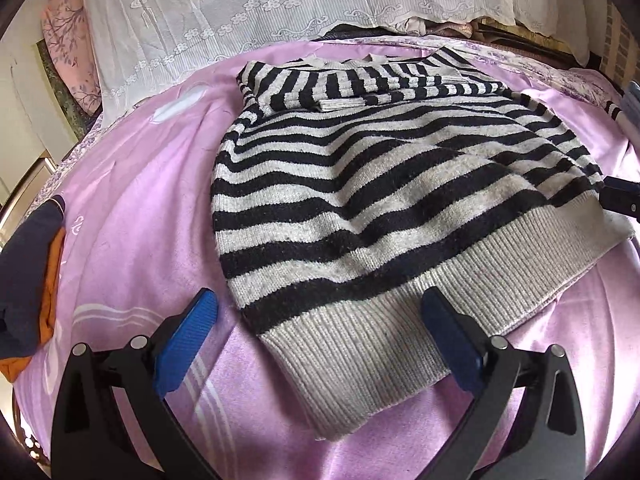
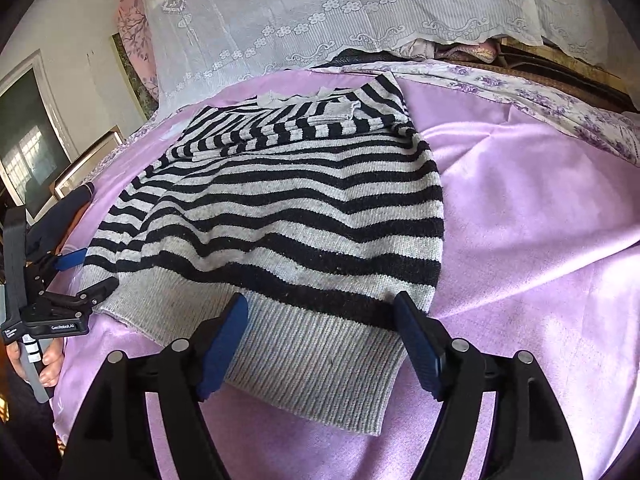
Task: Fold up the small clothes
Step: 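Move both tools toward the ribbed grey hem of the sweater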
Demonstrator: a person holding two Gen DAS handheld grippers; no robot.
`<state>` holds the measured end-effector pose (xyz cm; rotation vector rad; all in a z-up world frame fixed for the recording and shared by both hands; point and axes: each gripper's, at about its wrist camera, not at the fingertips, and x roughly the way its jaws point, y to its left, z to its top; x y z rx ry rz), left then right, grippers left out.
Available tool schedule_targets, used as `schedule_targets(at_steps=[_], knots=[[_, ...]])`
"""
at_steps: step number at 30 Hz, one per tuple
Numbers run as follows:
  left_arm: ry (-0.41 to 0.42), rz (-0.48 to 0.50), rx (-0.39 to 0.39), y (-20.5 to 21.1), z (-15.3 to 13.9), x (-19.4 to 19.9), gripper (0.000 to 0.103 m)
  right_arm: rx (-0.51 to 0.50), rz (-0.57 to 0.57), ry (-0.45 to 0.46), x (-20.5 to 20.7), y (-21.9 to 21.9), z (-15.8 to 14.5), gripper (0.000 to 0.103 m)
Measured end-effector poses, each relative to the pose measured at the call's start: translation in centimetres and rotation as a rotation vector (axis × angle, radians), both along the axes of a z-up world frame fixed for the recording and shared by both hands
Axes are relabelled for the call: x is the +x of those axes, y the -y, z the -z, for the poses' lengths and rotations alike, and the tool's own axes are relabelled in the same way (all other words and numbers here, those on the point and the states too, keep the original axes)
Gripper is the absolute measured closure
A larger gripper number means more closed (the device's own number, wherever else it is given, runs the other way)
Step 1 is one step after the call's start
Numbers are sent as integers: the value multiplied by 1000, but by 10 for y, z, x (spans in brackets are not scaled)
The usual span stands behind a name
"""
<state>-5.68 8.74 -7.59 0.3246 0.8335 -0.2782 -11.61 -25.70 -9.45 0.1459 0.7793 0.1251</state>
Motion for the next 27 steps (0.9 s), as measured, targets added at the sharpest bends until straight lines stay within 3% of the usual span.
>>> schedule_targets(at_steps=[6, 9, 11, 16, 20, 24, 27], knots=[[65, -10, 38, 4, -3, -9, 4, -52, 18, 55, -8, -8, -7, 23], [90, -11, 58, 6, -4, -13, 4, -83, 11, 0, -2, -12, 1, 13], [65, -9, 52, 5, -2, -13, 4, -98, 1, -21, 0, -15, 5, 9], [-52, -14, -87, -16, 0, -7, 4, -80, 5, -44, -4, -13, 8, 4], [-32, 6, -161, -27, -19, -6, 5, -29, 29, -41, -6, -5, 8, 4], [77, -27, -57, -20, -46, 17, 5, -9, 32, -3, -8, -3, 3, 4], [98, -53, -22, -11, -58, 52, 5, -1, 34, -9, -6, -1, 4, 4]])
